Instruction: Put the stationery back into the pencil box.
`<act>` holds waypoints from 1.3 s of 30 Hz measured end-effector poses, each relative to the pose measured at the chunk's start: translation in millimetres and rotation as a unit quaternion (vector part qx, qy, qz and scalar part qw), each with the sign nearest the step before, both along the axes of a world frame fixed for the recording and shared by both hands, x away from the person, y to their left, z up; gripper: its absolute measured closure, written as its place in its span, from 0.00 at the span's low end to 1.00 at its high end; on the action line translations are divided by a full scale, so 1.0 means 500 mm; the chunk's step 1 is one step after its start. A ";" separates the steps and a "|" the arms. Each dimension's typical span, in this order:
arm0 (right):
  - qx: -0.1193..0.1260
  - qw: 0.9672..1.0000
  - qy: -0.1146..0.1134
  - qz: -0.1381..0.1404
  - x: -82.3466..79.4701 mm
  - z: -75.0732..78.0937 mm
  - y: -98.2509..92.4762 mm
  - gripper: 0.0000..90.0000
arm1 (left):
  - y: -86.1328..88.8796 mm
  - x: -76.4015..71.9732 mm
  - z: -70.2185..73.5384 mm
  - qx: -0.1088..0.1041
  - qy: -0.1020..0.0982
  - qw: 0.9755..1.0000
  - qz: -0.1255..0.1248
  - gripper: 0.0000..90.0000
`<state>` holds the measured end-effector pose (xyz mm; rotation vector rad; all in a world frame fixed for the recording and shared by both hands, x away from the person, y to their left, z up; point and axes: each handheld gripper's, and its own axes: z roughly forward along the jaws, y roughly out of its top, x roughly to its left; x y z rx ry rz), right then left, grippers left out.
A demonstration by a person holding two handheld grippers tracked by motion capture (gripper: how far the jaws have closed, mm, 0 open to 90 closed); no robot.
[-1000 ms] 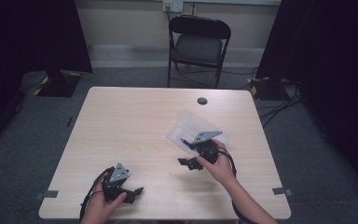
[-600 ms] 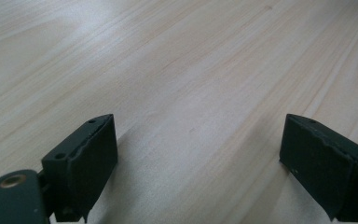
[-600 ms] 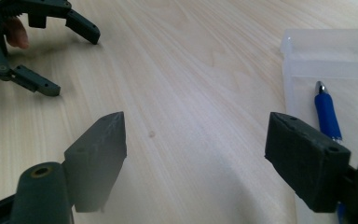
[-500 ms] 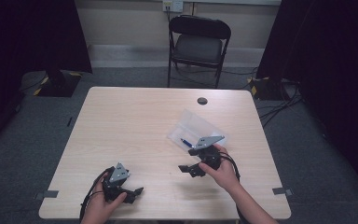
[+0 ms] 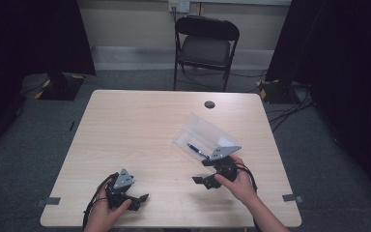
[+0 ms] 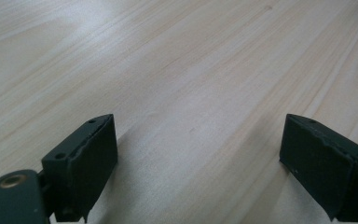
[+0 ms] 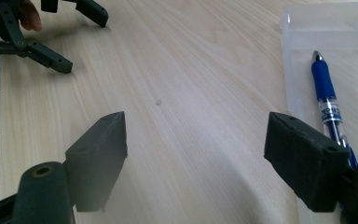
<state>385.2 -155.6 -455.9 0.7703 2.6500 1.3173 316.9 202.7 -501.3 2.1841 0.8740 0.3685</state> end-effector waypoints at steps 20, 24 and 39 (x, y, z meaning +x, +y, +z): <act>-0.013 1.000 0.001 0.004 -0.022 0.001 -0.057 0.23 | 0.000 0.000 0.001 0.002 0.000 1.000 0.001 0.12; -0.015 1.000 0.000 -0.001 -0.024 0.000 -0.069 0.23 | 0.000 0.000 0.000 0.000 0.000 1.000 0.000 0.12; -0.013 1.000 0.003 -0.011 -0.038 -0.004 -0.111 0.23 | 0.000 0.000 0.000 0.000 0.000 1.000 0.000 0.12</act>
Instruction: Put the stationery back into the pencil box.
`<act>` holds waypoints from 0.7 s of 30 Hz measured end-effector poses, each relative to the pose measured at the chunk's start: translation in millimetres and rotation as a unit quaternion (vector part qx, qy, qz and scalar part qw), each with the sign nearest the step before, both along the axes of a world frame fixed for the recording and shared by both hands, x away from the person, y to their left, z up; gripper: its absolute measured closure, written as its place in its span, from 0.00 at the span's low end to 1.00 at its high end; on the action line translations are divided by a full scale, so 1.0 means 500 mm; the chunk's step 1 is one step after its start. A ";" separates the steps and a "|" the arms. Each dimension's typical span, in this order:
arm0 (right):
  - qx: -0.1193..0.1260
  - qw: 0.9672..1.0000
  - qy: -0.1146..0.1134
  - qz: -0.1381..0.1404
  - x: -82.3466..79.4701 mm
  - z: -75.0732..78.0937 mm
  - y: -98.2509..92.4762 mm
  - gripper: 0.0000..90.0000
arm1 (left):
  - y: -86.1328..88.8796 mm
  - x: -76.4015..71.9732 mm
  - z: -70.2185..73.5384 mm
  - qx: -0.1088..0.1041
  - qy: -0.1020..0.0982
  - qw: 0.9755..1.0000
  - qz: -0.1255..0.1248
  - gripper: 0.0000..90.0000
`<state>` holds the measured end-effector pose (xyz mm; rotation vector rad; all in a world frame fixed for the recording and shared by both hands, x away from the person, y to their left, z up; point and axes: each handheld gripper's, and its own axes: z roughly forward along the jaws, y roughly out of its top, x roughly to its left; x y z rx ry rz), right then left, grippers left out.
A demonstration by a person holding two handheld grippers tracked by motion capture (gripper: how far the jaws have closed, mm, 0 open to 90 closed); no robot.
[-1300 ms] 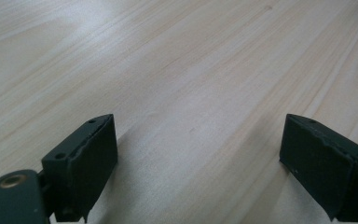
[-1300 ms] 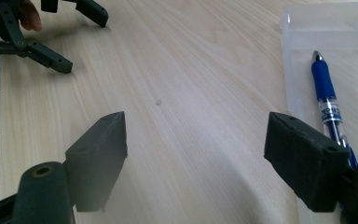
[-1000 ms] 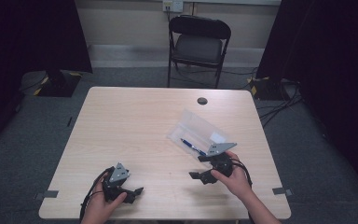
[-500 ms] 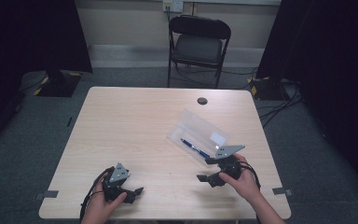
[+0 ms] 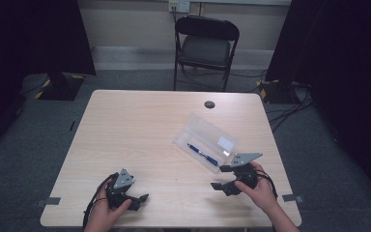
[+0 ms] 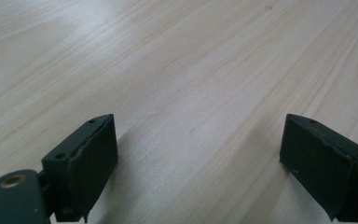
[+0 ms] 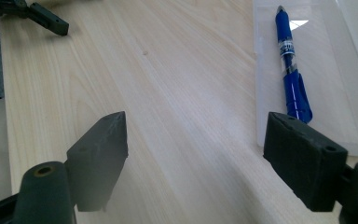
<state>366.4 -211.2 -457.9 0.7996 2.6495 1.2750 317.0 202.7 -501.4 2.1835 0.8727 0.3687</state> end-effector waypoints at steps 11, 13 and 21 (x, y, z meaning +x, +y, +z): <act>0.000 1.000 0.003 -0.017 -0.008 -0.008 -0.041 0.23 | 0.000 0.000 0.001 0.003 0.001 1.000 0.001 0.12; 0.000 1.000 0.004 -0.018 -0.009 -0.010 -0.047 0.23 | 0.000 0.000 0.001 0.003 0.001 1.000 0.001 0.12; -0.005 1.000 0.004 -0.025 -0.011 -0.015 -0.066 0.23 | 0.000 0.000 0.000 0.000 0.000 1.000 0.001 0.12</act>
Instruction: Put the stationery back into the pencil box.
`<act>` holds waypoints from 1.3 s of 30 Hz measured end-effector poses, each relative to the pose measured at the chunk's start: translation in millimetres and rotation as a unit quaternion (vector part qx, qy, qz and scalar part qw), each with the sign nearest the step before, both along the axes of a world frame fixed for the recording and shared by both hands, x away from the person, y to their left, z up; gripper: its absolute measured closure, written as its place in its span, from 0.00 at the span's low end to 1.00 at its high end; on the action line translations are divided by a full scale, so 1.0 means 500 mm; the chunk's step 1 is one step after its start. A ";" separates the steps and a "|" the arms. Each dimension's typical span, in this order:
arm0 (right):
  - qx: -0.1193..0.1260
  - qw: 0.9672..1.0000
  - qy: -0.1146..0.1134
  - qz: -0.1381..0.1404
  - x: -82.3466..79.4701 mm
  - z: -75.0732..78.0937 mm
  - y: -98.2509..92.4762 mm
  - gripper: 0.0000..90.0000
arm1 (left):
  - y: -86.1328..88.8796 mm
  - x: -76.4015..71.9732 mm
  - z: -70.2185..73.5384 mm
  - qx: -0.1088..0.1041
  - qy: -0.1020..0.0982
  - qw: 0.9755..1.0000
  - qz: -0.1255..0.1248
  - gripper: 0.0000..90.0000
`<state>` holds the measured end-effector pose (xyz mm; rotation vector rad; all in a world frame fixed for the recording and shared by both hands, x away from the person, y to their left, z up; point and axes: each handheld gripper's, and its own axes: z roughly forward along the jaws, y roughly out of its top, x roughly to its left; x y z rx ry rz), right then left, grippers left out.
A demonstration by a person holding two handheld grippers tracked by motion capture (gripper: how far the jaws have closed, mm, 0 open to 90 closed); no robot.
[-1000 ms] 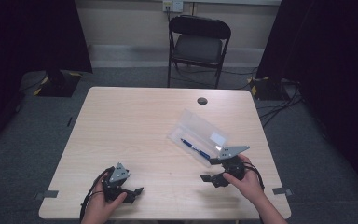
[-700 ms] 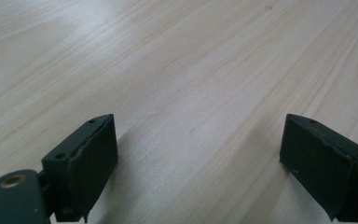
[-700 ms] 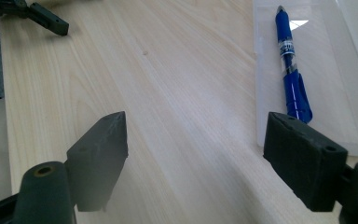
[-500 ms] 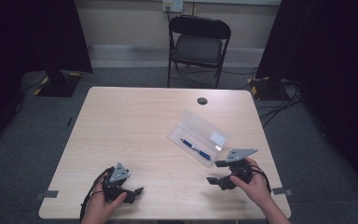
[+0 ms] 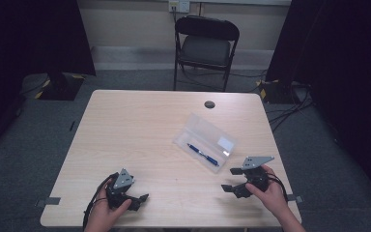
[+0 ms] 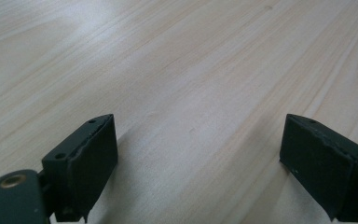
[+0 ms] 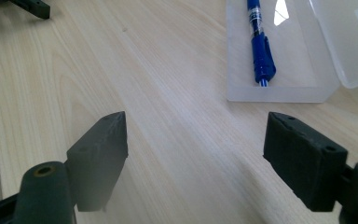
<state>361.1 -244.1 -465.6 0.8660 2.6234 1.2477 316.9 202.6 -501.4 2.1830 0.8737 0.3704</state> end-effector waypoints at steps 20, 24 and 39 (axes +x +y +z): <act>-0.008 1.000 0.002 -0.021 -0.004 -0.012 -0.048 0.24 | 0.000 0.000 0.000 0.001 0.000 1.000 0.000 0.12; -0.010 0.999 0.003 -0.031 -0.008 -0.018 -0.063 0.24 | 0.000 0.000 0.000 -0.001 0.000 1.000 0.000 0.12; -0.006 0.998 0.006 -0.055 -0.011 -0.033 -0.100 0.24 | 0.000 0.000 0.000 -0.001 0.000 1.000 0.000 0.12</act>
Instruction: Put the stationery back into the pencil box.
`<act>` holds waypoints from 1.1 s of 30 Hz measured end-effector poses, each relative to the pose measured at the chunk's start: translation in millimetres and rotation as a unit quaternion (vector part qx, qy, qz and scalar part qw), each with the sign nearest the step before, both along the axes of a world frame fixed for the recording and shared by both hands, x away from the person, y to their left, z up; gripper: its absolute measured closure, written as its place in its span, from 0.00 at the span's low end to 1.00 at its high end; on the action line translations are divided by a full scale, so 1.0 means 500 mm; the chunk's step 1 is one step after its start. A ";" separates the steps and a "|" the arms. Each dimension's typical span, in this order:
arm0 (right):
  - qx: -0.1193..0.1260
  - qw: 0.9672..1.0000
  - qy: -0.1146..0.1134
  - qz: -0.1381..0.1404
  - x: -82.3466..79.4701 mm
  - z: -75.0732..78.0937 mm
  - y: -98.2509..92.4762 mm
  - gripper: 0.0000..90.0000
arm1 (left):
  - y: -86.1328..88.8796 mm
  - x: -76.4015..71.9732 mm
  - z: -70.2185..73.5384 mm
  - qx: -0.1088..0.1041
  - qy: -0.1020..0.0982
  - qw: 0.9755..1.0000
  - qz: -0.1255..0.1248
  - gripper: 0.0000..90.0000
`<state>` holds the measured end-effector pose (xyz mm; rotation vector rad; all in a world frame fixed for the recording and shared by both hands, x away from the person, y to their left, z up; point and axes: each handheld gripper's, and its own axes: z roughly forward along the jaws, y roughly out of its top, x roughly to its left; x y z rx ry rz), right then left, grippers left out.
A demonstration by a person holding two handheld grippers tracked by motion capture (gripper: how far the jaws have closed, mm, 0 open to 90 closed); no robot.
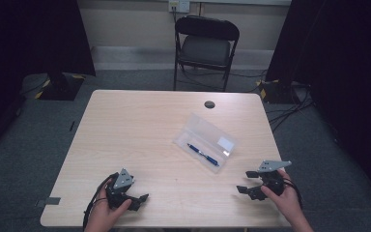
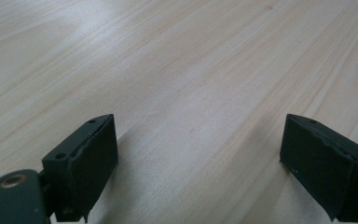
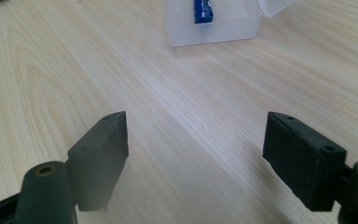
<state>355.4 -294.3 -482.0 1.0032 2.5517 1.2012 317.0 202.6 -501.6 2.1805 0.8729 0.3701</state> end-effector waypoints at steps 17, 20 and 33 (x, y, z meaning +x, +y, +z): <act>-0.023 0.999 -0.023 -0.010 -0.004 -0.026 -0.023 0.25 | 0.000 0.000 0.000 0.000 0.000 1.000 0.000 0.12; -0.020 0.999 -0.033 -0.009 -0.006 -0.030 -0.025 0.24 | 0.000 0.000 0.000 0.000 0.000 1.000 0.000 0.12; -0.047 0.997 -0.056 -0.017 -0.007 -0.035 -0.018 0.18 | 0.000 0.000 0.000 0.000 0.000 1.000 0.000 0.12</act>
